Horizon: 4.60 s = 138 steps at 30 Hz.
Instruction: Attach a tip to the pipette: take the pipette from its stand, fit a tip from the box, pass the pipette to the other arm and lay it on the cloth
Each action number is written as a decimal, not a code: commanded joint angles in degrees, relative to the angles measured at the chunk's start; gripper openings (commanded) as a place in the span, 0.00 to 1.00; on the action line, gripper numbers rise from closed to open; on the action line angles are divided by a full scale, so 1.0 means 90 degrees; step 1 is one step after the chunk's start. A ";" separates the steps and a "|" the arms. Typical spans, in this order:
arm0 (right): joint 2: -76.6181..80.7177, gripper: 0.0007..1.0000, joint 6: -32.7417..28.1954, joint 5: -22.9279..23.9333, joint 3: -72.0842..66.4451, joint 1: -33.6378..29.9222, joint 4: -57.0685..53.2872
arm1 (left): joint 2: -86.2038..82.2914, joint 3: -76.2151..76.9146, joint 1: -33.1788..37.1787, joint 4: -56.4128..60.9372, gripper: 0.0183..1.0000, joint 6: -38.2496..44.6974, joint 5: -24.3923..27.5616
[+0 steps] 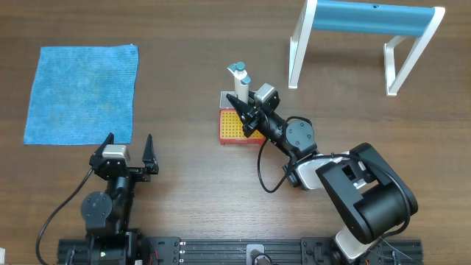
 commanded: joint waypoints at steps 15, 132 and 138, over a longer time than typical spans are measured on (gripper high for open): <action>0.0590 0.08 0.0121 0.0095 0.0435 -0.0063 0.0036 | -0.0041 -0.0017 -0.0019 -0.0041 0.88 0.0104 -0.0024; -0.4432 0.08 0.1331 -0.1137 0.1120 -0.0287 -0.6703 | -0.0041 -0.0017 -0.0019 -0.0041 0.88 0.0104 -0.0024; -0.4398 0.08 0.3077 -0.1290 0.1120 -0.0284 -0.7045 | -0.0041 -0.0017 -0.0022 0.1061 0.88 -0.4719 0.3444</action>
